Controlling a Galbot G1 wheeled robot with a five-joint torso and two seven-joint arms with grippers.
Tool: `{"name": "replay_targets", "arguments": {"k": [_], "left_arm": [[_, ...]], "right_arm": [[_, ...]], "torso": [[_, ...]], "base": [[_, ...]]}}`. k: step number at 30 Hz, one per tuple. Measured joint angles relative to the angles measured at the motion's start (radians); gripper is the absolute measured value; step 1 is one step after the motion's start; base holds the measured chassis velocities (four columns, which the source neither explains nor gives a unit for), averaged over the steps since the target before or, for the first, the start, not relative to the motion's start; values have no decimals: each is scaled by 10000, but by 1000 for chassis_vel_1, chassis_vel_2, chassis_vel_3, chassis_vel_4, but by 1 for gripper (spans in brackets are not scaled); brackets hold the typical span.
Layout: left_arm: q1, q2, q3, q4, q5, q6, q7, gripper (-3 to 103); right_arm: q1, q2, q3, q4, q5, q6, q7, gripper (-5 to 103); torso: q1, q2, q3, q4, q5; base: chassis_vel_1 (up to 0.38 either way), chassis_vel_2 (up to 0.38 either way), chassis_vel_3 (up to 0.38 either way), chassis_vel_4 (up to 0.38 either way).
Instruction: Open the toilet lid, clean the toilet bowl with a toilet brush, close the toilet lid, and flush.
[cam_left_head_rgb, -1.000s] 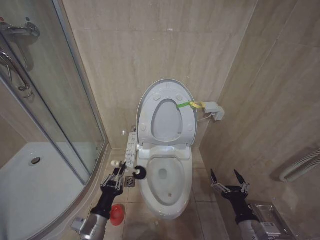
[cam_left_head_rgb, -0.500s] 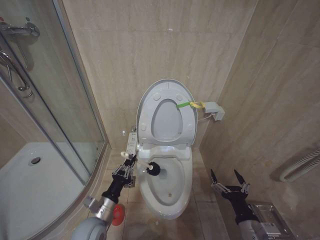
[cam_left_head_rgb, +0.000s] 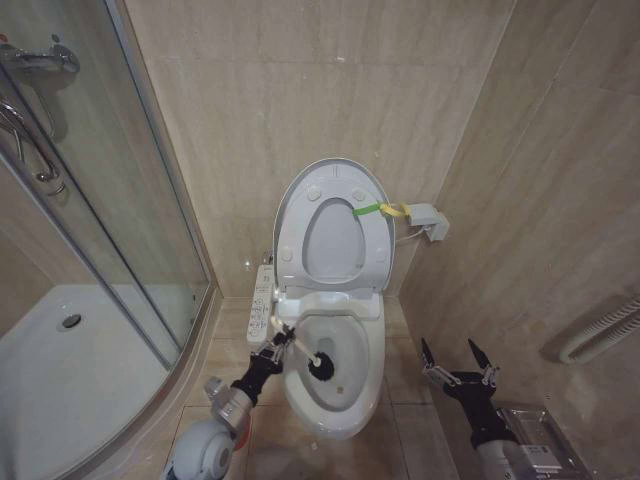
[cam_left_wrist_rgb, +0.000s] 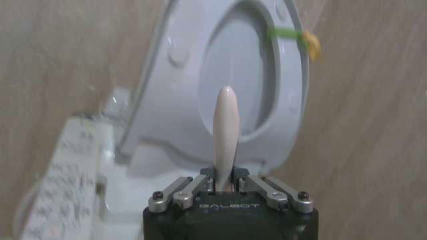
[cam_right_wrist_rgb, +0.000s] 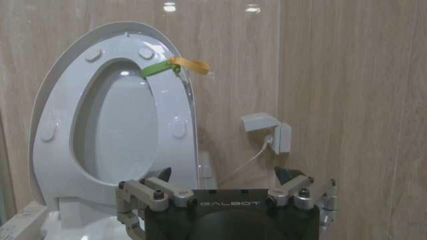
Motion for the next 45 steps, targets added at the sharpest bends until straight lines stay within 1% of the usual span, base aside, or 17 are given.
{"name": "replay_targets", "arguments": {"k": [4,5,9,10,13,15,19,24,26,28,31,33,38,41,43,45], "left_arm": [[-375,196,784,339,30,102,-70,16],[-375,196,784,339,30,102,-70,16],[-824,483,1529,659,46,410,-194,16],[-824,483,1529,659,46,410,-194,16],[-1192,652,2029,964,-3,587,-227,16],[-1344,635,2147,1138,-14,600,-209,16],[-1945,262,2405,1999,0,567,-94,16],[-2166,6,2488,2346,108,534,-92,16],[-2228,-86,2505,2510,302,445,-90,16],[-2344,-251,2556,3023,788,238,-45,16],[-2468,-387,2594,3323,954,146,-35,16],[-2674,-637,2646,3755,1175,78,-79,16],[-2852,-812,2729,3884,1269,80,-208,16],[-3049,-918,2948,3627,1685,247,-604,16],[-3135,-938,3016,3649,1738,288,-665,16],[-3482,-1061,3156,4065,1842,215,-652,16]], "right_arm": [[0,0,0,0,0,0,0,100],[0,0,0,0,0,0,0,100],[0,0,0,0,0,0,0,100],[0,0,0,0,0,0,0,100],[0,0,0,0,0,0,0,100],[0,0,0,0,0,0,0,100],[0,0,0,0,0,0,0,100],[0,0,0,0,0,0,0,100],[0,0,0,0,0,0,0,100],[0,0,0,0,0,0,0,100],[0,0,0,0,0,0,0,100],[0,0,0,0,0,0,0,100],[0,0,0,0,0,0,0,100],[0,0,0,0,0,0,0,100],[0,0,0,-1,0,0,0,100],[0,0,0,0,0,0,0,100]], "torso": [[0,0,-1,0,0],[0,0,-1,0,0],[0,0,-1,-2,0],[0,0,-1,-2,0],[-1,0,-1,1,1],[-2,0,-1,0,1],[-1,0,-1,0,1],[-1,1,-2,0,2],[-2,1,-2,0,2],[-1,0,0,1,1],[-2,0,-1,0,0],[-1,0,-1,1,1],[-1,1,-1,0,1],[-1,0,0,-1,1],[-1,0,0,-1,0],[-1,0,0,-1,0]], "base": [[0,0,0,0],[0,0,0,0],[0,0,0,0],[0,0,0,0],[0,0,0,0],[0,0,0,0],[0,0,0,0],[0,0,0,0],[0,0,0,0],[0,0,0,0],[0,0,0,0],[0,0,0,0],[0,0,0,0],[0,0,0,0],[0,0,0,0],[0,0,0,0]]}}
